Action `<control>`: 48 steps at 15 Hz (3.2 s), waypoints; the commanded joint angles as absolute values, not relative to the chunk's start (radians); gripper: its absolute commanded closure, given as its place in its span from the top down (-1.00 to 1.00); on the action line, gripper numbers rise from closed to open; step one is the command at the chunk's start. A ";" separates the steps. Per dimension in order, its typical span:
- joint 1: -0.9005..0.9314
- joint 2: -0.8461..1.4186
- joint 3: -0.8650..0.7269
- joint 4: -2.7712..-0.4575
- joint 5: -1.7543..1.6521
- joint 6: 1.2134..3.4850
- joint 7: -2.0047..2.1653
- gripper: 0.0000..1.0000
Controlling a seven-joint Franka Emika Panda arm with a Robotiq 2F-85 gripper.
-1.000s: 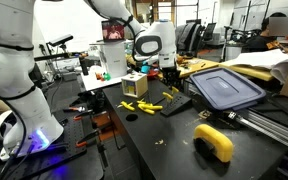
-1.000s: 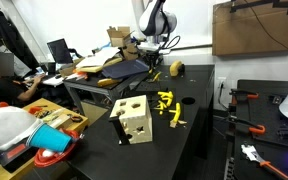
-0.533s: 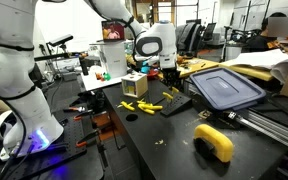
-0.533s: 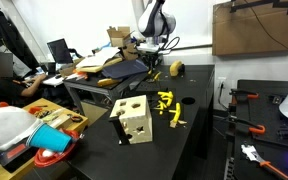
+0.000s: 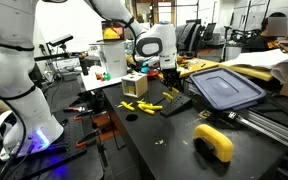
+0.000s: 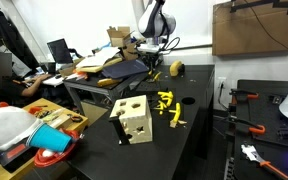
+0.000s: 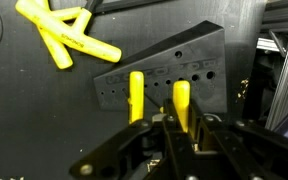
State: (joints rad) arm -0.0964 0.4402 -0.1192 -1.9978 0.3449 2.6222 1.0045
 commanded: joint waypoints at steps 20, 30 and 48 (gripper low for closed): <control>-0.101 0.396 -0.116 -2.021 0.360 2.581 0.979 -0.92; -0.090 0.370 -0.121 -2.030 0.344 2.550 0.992 -0.92; -0.083 0.373 -0.150 -2.034 0.316 2.572 1.003 -0.92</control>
State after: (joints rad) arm -0.0921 0.4084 -0.1416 -2.0083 0.3244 2.5554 1.0045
